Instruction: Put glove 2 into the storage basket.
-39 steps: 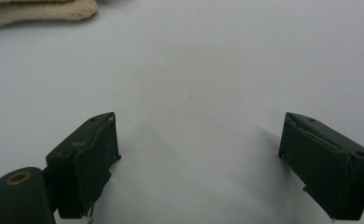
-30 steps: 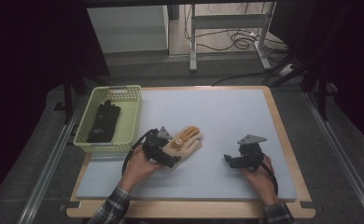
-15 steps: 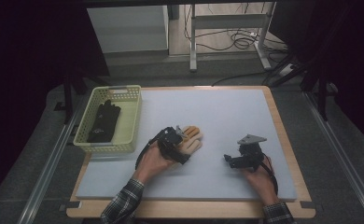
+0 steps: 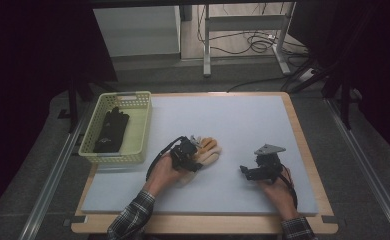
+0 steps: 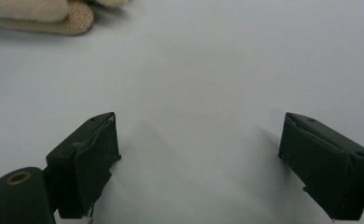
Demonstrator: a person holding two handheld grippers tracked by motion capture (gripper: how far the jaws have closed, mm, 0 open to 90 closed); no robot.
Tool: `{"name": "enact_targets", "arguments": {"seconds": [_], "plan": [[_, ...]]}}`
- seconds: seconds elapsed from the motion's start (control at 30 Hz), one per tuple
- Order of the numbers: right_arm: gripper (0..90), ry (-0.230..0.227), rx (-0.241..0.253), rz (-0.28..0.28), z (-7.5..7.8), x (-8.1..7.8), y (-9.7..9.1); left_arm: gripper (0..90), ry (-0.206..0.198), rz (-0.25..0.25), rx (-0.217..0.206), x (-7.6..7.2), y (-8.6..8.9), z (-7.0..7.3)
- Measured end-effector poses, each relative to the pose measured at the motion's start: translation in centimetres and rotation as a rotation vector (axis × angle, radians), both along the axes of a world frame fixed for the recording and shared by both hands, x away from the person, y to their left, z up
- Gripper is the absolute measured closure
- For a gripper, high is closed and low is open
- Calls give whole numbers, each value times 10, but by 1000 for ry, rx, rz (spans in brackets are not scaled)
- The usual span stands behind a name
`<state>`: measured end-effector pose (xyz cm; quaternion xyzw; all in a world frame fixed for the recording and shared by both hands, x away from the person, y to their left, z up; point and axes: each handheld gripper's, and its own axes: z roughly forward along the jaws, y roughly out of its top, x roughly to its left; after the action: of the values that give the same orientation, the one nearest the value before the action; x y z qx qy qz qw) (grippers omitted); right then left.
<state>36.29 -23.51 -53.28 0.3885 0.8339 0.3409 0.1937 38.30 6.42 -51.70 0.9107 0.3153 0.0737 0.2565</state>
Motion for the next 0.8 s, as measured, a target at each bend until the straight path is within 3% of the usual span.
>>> {"name": "enact_targets", "arguments": {"seconds": [0.1,0.33,0.57,0.8], "plan": [[117,0,0,0,0,0,0,541,-6,3,0,-2,-2,1],[117,0,-1,0,0,0,0,564,-9,42,-15,2,0,6],[117,-1,-1,1,0,0,0,559,-49,98,-40,7,7,28],[117,-2,-1,1,0,0,0,553,-56,160,-63,19,24,57]]}}
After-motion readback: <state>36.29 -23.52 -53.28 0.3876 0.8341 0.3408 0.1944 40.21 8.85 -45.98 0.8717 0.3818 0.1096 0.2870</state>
